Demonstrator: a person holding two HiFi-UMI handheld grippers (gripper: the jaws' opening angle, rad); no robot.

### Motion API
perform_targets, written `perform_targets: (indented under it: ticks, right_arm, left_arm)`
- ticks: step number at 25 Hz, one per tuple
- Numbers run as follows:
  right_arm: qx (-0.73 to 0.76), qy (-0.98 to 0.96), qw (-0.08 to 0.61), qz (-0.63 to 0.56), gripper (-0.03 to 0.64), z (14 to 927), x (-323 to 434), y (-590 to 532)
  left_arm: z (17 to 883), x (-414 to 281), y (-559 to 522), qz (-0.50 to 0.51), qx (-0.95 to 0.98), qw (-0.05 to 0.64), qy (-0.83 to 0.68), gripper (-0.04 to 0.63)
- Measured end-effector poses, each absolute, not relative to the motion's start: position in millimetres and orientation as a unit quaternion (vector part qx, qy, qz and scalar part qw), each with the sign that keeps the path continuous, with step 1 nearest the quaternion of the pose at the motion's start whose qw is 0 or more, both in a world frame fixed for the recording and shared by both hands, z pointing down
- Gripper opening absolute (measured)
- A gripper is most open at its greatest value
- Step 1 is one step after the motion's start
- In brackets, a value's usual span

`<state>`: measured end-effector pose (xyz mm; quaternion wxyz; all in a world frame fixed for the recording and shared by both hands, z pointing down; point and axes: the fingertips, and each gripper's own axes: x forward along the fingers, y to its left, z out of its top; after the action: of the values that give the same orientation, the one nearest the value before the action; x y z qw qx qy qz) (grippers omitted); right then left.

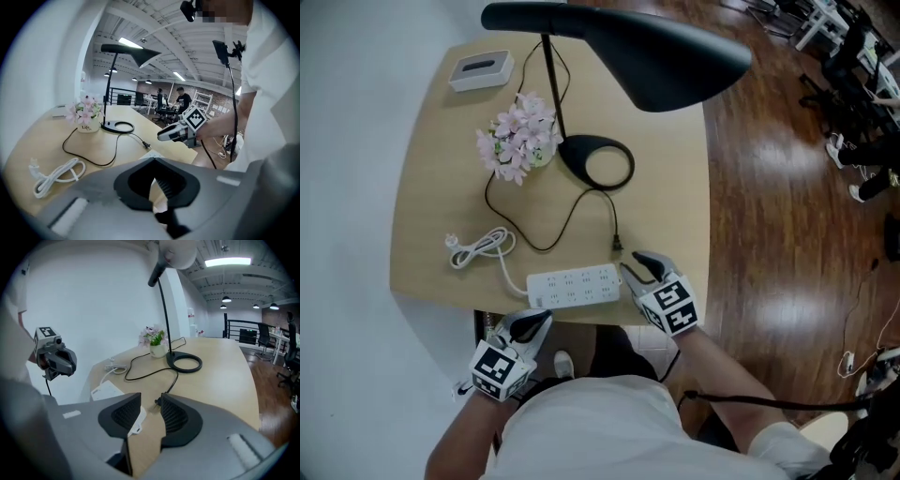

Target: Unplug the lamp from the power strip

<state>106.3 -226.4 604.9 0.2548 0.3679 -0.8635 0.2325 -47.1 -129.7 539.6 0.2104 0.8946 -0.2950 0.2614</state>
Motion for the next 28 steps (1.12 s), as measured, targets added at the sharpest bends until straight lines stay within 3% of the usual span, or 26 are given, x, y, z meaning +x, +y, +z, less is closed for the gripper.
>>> perform_targets:
  ticks: [16, 28]
  right_arm:
    - [0.434, -0.858, 0.195, 0.194, 0.138, 499, 14, 95]
    - [0.43, -0.877, 0.165, 0.135, 0.138, 445, 22, 264]
  left_arm:
    - [449, -179, 96, 0.142, 0.935, 0.143, -0.293, 0.005]
    - [416, -177, 240, 0.118, 0.941, 0.081, -0.308, 0.005]
